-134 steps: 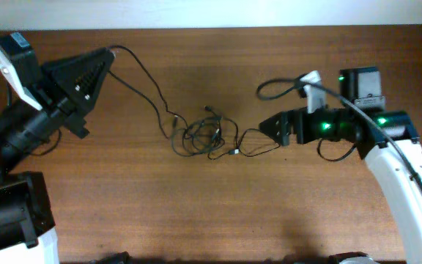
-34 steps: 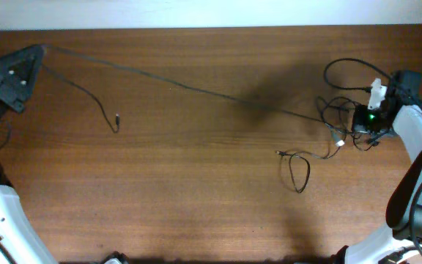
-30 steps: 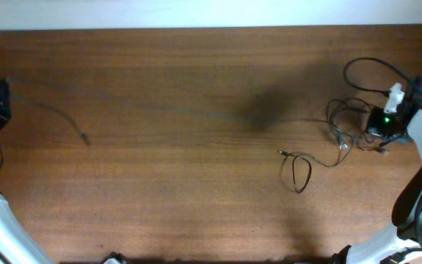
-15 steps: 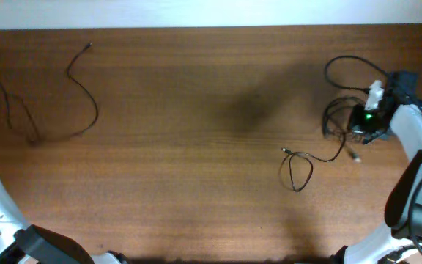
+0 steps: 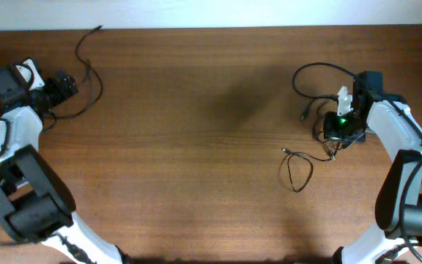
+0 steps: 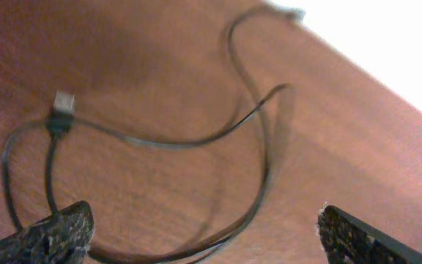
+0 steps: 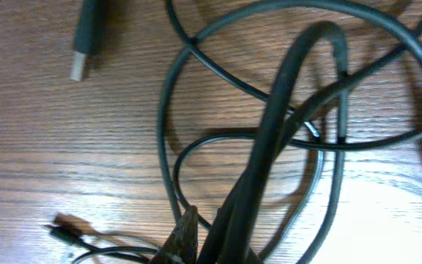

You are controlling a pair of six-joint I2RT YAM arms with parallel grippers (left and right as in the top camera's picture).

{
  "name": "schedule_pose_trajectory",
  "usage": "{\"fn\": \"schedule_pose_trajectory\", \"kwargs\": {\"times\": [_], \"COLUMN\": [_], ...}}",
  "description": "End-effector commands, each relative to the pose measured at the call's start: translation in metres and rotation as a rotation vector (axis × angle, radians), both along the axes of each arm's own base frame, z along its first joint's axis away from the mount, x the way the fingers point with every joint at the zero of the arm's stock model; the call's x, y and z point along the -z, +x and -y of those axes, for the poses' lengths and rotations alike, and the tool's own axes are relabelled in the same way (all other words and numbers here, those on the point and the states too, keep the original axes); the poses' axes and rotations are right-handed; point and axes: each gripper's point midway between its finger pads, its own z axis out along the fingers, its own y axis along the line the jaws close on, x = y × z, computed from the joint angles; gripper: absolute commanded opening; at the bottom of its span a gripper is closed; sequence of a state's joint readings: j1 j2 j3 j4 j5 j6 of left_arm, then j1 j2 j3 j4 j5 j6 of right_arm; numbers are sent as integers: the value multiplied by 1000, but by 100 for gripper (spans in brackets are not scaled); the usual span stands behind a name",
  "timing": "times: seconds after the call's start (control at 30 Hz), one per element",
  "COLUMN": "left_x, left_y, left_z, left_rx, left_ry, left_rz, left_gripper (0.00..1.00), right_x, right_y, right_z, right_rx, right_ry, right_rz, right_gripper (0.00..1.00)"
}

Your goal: Untangle cables

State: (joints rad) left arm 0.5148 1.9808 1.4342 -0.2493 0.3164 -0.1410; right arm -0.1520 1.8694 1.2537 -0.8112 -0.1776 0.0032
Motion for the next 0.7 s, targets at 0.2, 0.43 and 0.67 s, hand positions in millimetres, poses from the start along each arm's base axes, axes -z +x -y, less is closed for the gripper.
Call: {"fn": "schedule_pose_trajectory", "kwargs": {"times": [0.2, 0.43, 0.67], "left_x": [-290, -292, -269], "left_y": [-97, -137, -144], "left_z": [97, 192, 253], "left_rx": [182, 613, 715], "left_ry": [92, -263, -377], "left_rz": [508, 512, 374], "left_gripper": [99, 99, 99], "right_x": [-143, -202, -194], "right_y": [13, -21, -40], "right_z": [-137, -108, -104], "right_rx": [-370, -326, -317], "right_ry": [347, 97, 87], "right_rz": [379, 495, 417], "right_gripper": [15, 98, 98]}}
